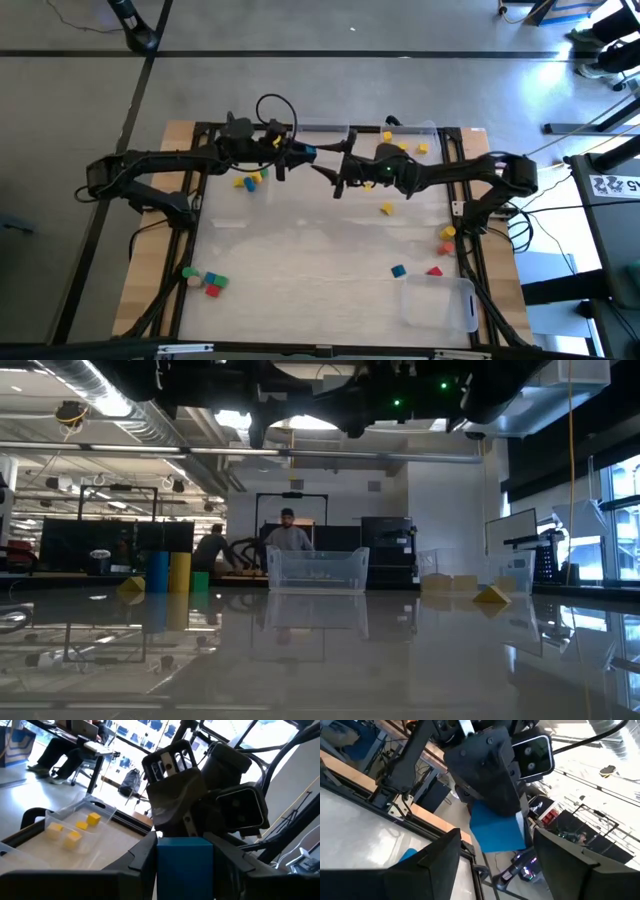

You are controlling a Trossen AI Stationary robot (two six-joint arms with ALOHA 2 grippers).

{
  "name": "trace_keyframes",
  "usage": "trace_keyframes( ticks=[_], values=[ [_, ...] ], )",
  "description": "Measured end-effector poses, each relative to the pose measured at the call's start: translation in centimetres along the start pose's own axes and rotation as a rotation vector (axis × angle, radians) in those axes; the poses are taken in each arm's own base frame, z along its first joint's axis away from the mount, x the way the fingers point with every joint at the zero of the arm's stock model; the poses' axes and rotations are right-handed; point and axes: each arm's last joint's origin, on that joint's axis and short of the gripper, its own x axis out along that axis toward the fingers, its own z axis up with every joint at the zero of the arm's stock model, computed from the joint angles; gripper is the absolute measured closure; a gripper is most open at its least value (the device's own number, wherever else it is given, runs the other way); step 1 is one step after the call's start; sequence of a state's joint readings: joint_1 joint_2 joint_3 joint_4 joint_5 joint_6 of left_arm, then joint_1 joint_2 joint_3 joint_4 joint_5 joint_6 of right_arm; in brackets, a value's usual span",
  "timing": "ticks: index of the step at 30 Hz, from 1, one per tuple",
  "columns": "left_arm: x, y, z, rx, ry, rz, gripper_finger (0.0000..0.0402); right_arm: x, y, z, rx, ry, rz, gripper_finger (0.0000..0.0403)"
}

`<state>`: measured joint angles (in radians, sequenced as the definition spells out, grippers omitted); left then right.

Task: Sort blocks by size
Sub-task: Put the blue square block into the top right transparent bin

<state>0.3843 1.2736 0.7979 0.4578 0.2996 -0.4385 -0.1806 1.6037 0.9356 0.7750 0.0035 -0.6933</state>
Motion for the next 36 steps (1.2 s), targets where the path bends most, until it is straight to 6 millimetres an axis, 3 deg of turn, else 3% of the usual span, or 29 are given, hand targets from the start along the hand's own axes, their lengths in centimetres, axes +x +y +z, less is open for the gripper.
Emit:
trace_keyframes(
  ticks=[15, 19, 25, 27, 36],
  values=[
    [0.1, -0.3, 0.0, -0.022, -0.004, -0.016, 0.0273, 3.2, 0.3, 1.2, -0.14, -0.039, -0.02, 0.0158],
    [0.1, -0.3, -0.1, -0.023, -0.002, -0.016, 0.0273, 3.6, 0.3, 1.0, -0.15, -0.007, -0.025, 0.0187],
    [0.0, -0.3, -0.1, -0.05, 0.002, -0.01, 0.0272, 3.6, 0.3, 1.0, -0.165, -0.008, -0.022, 0.0266],
    [0.0, -0.3, -0.1, -0.053, 0.003, -0.01, 0.027, 3.6, 0.3, 1.0, -0.165, -0.005, -0.017, 0.0269],
    [0.0, -0.2, -0.1, 0.029, 0.013, -0.017, 0.0204, 3.6, 0.5, 1.1, -0.102, -0.01, -0.002, 0.0261]
  ],
)
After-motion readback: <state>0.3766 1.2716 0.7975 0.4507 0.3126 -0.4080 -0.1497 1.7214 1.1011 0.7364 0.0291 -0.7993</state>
